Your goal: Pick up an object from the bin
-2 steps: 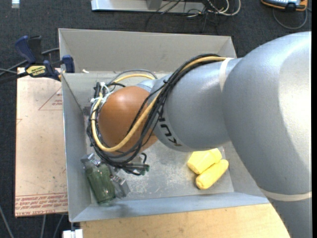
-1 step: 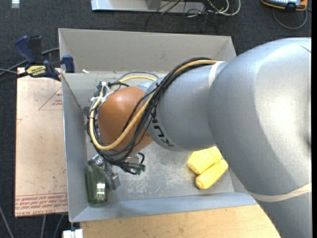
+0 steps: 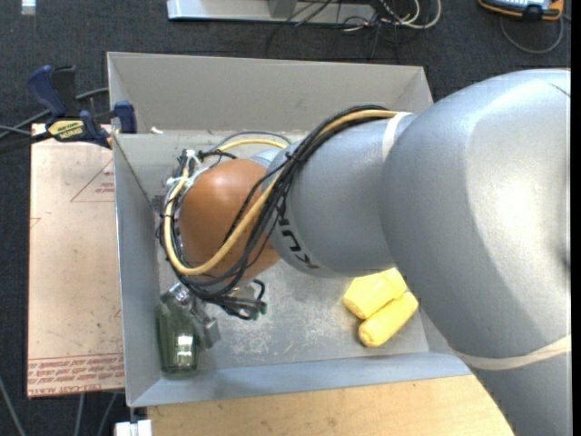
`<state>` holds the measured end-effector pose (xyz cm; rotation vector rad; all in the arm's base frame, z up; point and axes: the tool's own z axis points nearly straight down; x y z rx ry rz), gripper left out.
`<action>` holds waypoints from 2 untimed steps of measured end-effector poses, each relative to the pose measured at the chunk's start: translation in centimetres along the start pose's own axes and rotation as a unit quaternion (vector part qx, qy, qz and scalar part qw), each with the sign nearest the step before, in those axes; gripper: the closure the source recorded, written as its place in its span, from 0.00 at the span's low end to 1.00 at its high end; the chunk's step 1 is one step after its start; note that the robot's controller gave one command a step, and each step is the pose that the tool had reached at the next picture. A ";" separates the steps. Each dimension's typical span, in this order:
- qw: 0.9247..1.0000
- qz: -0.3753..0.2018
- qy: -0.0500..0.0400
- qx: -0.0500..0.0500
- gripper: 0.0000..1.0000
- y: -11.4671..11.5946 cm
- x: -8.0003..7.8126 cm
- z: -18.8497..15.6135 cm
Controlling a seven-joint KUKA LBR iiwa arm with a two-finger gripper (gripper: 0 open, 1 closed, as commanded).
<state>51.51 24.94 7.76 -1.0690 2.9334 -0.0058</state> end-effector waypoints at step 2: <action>1.000 0.001 0.003 -0.002 1.00 0.1 0.2 -1.0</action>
Offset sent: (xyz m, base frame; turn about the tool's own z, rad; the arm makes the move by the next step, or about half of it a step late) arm 0.0001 0.0000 0.0462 0.0000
